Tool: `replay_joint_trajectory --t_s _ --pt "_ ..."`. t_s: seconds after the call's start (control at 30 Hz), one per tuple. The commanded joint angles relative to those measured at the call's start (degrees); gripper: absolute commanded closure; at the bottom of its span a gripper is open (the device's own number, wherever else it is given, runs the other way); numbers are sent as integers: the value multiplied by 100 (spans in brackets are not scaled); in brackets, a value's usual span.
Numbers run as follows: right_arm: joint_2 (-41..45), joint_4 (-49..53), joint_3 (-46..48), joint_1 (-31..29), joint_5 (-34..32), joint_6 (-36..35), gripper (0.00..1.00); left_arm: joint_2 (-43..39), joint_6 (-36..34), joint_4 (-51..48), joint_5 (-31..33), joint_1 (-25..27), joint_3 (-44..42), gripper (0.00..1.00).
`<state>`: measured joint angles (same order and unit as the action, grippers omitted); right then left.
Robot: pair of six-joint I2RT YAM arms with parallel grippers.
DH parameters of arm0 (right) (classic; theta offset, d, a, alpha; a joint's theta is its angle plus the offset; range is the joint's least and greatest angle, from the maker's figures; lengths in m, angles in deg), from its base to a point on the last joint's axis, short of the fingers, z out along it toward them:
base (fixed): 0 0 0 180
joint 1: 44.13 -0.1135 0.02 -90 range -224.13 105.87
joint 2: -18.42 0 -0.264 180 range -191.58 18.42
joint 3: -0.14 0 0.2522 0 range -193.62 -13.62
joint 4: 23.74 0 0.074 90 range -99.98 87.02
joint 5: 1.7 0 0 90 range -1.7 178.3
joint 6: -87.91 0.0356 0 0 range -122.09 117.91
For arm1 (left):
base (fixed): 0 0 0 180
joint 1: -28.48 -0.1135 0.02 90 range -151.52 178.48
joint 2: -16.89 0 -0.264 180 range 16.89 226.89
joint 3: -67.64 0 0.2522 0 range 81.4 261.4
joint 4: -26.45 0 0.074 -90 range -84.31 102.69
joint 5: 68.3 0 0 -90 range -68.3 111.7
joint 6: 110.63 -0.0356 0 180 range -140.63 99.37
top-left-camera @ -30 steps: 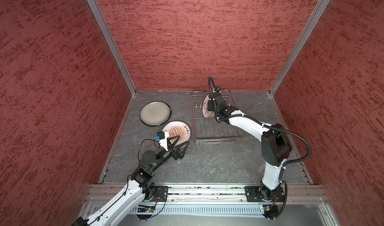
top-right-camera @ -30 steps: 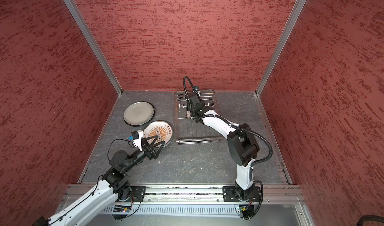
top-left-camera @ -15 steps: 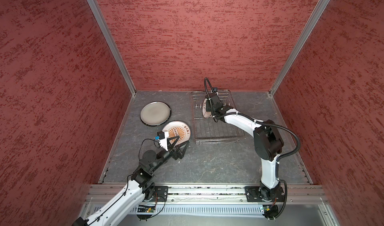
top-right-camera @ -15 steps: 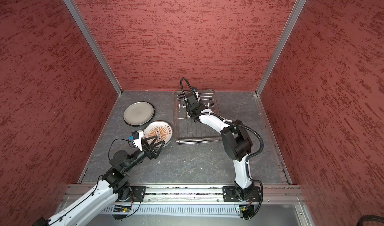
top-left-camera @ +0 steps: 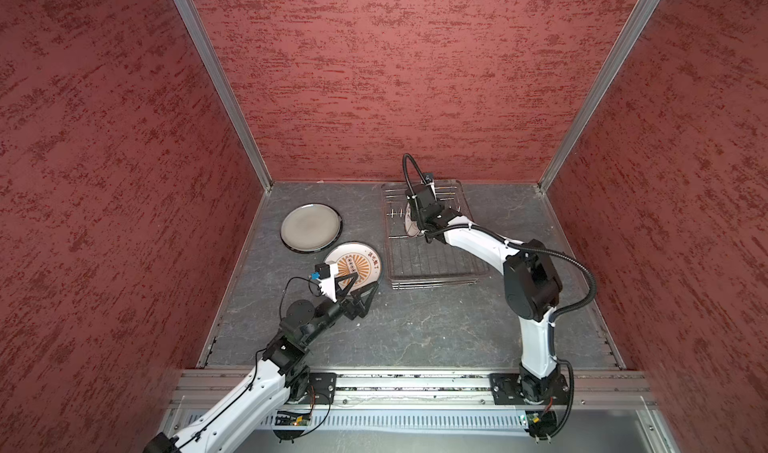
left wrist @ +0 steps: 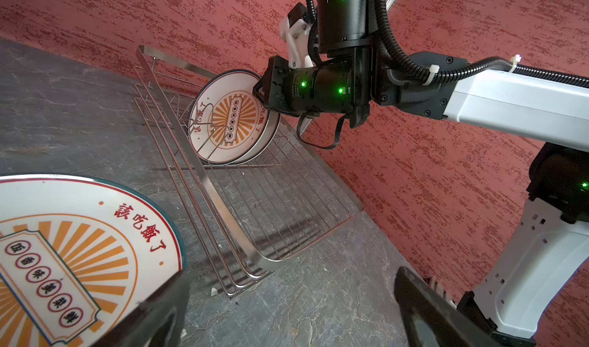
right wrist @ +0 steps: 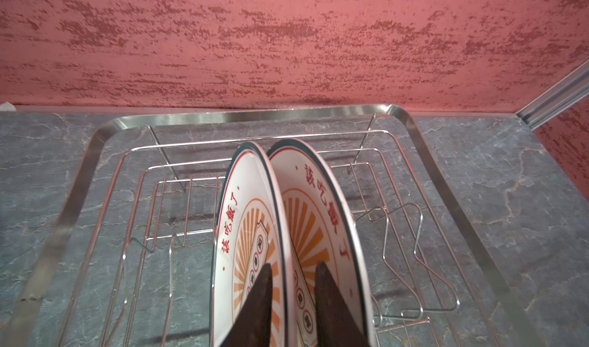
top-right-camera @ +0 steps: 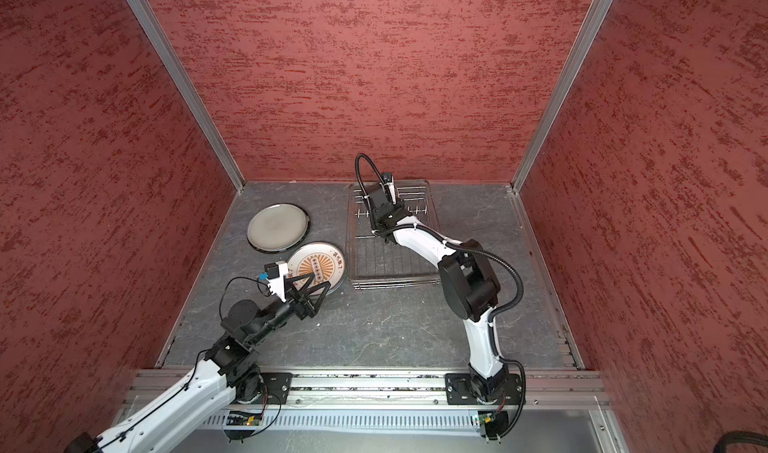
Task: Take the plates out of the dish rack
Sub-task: 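Close the right gripper on the rim of the next sunburst-printed plate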
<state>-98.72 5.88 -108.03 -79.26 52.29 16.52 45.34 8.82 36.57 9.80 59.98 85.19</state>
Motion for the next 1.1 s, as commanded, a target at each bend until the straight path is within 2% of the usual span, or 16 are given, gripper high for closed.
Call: replay_joint_trajectory --t_s 0.0,0.37,0.57,1.07 --pt "-124 104 -179 -20 -131 -7 75 -15 -143 -59 10 22 94 1" --pt "-215 -233 -34 -28 -99 -64 84 -16 -153 -120 21 22 114 1" --pt "-20 -916 233 -112 -290 -397 91 28 -181 -105 55 17 122 1" --pt "684 -1604 644 -422 -1059 -929 95 38 -210 -155 144 22 139 1"
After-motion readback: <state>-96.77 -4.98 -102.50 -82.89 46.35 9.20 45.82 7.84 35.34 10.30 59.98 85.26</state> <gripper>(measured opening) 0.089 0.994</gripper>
